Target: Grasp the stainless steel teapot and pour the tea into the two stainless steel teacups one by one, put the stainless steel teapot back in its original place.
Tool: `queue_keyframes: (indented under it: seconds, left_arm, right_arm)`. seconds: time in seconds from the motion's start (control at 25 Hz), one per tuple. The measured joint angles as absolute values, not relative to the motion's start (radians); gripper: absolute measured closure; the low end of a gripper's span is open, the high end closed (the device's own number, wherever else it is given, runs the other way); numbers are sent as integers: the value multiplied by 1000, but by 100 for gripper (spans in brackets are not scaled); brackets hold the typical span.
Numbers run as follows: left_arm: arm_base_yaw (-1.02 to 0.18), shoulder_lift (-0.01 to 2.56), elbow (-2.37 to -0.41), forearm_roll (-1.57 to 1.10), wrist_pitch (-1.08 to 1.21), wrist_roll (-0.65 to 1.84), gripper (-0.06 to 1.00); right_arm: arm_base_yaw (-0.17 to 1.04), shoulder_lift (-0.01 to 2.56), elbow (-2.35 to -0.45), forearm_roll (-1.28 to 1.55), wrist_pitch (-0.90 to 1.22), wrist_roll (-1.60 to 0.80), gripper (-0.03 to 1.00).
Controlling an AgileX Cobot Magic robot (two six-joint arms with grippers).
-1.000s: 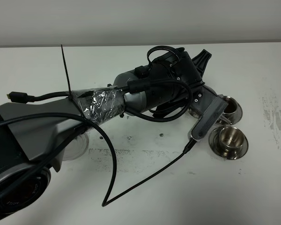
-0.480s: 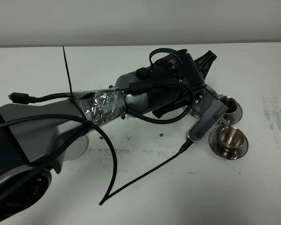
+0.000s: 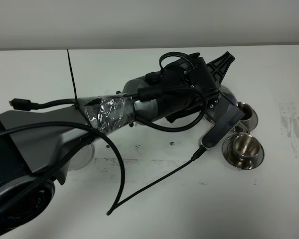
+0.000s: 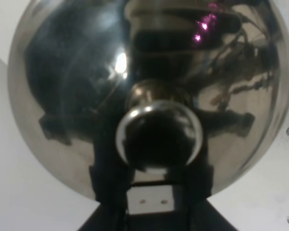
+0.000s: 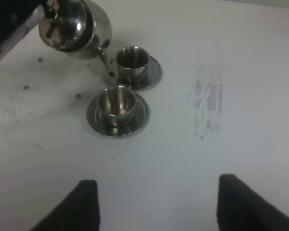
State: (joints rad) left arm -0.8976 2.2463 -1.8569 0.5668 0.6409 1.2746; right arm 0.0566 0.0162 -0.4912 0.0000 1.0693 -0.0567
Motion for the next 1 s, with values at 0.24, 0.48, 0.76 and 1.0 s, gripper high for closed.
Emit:
queue_keyframes:
  seconds: [0.24, 0.48, 0.76, 1.0]
  left_arm:
    - [-898, 2246, -1857, 567, 641, 1283, 76]
    - [-903, 2246, -1857, 568, 640, 1302, 76]
    - [-905, 2246, -1857, 569, 639, 1328, 76]
    - [-905, 2246, -1857, 581, 633, 1350, 76]
  right_arm:
    - [57, 16, -491, 0, 1069, -57, 46]
    - [57, 16, -491, 0, 1069, -57, 46]
    - [57, 16, -491, 0, 1069, -57, 46]
    - [57, 16, -491, 0, 1069, -57, 46]
